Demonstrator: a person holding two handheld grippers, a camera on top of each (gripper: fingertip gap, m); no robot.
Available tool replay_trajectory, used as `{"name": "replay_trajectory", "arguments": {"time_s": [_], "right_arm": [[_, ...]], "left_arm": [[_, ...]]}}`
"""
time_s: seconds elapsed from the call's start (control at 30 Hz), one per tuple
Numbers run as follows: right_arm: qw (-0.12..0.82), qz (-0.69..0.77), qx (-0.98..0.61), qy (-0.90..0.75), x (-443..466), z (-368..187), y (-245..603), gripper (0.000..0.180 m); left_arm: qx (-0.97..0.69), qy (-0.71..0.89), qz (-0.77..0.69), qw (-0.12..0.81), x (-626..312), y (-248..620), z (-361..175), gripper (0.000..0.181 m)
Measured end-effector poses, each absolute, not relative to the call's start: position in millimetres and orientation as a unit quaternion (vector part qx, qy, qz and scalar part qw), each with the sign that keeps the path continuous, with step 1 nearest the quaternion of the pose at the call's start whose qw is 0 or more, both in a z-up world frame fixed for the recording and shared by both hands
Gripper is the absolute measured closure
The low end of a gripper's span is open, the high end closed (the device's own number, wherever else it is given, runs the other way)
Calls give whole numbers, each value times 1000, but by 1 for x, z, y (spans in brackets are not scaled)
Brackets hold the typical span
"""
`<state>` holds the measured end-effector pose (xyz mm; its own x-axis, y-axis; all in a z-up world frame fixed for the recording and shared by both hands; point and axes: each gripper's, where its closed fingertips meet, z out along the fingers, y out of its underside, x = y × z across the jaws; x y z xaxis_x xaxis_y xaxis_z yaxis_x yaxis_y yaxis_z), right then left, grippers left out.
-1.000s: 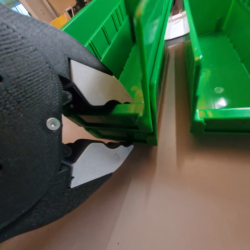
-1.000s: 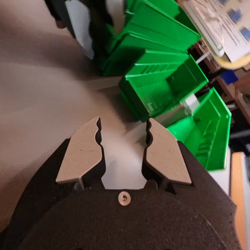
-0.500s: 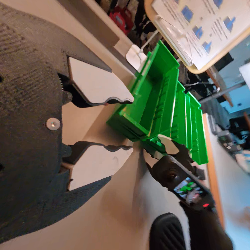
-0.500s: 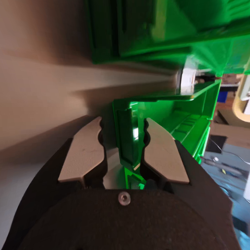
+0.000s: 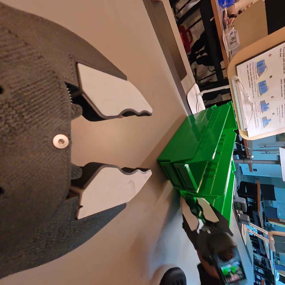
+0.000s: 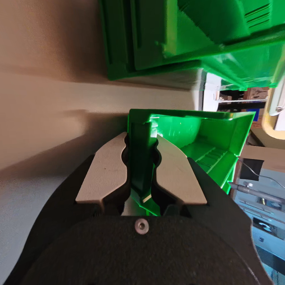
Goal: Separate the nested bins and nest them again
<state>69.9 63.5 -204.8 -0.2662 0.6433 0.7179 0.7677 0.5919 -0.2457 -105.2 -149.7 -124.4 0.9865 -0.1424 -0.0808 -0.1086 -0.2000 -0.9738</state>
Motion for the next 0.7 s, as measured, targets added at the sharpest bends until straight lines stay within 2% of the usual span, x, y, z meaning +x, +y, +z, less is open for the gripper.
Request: {"name": "replay_trajectory", "arguments": {"time_s": [0.17, 0.5, 0.7], "right_arm": [[419, -90, -431, -794, 80, -163, 44, 152], [435, -71, -403, -802, 46, -33, -1, 151], [400, -44, -436, -805, -12, -32, -9, 151]], "left_arm": [[-772, 82, -17, 629, -104, -150, -126, 115], [-763, 80, -9, 641, -106, -152, -129, 117], [-768, 75, 11, 636, -114, -151, -134, 117]]}}
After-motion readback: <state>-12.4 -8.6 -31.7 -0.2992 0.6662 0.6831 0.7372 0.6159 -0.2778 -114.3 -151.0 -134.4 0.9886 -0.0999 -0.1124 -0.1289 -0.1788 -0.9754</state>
